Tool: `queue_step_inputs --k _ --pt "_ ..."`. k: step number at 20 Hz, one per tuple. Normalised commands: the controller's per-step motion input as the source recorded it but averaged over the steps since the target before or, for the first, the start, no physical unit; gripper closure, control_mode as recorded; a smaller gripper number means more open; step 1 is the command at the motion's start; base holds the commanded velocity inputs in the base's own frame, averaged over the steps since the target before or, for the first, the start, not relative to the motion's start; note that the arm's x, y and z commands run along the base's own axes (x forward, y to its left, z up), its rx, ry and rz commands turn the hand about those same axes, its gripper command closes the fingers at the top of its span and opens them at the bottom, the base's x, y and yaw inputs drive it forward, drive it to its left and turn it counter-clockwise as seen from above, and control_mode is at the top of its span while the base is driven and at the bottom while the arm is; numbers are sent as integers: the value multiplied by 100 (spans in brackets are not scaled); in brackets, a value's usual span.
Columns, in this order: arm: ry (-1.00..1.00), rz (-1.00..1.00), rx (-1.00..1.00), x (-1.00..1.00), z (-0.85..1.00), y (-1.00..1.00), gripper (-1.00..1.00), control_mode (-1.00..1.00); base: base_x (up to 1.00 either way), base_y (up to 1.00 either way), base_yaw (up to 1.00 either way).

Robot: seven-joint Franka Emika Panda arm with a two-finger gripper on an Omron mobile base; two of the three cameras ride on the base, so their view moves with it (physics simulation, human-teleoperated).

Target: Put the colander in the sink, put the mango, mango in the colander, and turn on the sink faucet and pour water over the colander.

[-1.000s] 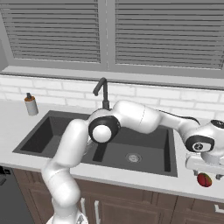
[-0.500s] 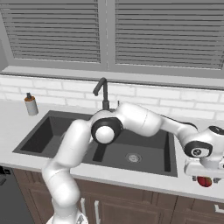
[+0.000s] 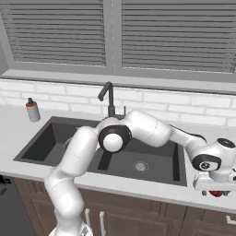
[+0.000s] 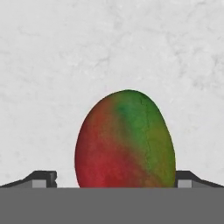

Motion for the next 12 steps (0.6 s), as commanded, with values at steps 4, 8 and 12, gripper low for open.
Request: queue_step_inputs --k 4,8,12 --pt "0 8 0 7 -13 0 100 -100 0 0 0" --pt "0 8 0 3 -5 1 100 -100 0 0 0" --pt "0 6 0 0 0 13 100 -100 0 0 0"
